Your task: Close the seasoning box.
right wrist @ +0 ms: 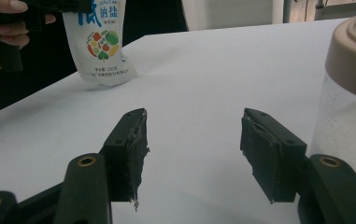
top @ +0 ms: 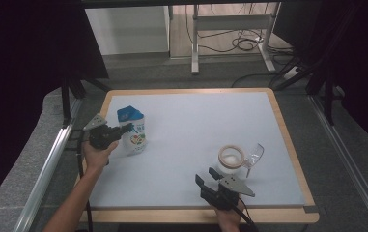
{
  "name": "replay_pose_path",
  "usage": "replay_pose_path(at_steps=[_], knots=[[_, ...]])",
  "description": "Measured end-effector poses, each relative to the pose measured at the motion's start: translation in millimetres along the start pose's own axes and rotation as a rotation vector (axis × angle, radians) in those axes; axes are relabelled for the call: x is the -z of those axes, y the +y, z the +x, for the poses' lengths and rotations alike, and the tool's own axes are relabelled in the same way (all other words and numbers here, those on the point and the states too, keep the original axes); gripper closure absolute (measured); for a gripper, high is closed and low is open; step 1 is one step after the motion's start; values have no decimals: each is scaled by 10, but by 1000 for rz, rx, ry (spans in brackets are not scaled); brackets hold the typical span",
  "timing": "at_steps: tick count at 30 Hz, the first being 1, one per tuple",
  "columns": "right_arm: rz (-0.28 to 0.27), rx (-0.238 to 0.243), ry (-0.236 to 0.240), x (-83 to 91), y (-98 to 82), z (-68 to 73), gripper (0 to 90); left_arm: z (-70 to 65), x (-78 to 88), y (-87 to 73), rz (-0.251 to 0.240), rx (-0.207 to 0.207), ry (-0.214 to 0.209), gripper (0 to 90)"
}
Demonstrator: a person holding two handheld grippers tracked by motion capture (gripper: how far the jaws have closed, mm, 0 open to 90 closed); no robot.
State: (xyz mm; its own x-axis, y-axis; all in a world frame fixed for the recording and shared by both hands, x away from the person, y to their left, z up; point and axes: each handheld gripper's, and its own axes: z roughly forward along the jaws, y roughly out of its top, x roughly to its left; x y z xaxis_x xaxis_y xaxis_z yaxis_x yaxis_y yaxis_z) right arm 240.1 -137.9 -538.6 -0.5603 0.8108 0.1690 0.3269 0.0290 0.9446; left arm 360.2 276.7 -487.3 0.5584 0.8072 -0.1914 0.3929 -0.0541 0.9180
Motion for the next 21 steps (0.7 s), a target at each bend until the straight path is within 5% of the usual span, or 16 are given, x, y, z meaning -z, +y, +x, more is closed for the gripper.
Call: replay_pose_path(at_steps=[21], knots=[[-13,-4,-7,17,21,-23,414,15,115,-120,-31,-4,0,871]])
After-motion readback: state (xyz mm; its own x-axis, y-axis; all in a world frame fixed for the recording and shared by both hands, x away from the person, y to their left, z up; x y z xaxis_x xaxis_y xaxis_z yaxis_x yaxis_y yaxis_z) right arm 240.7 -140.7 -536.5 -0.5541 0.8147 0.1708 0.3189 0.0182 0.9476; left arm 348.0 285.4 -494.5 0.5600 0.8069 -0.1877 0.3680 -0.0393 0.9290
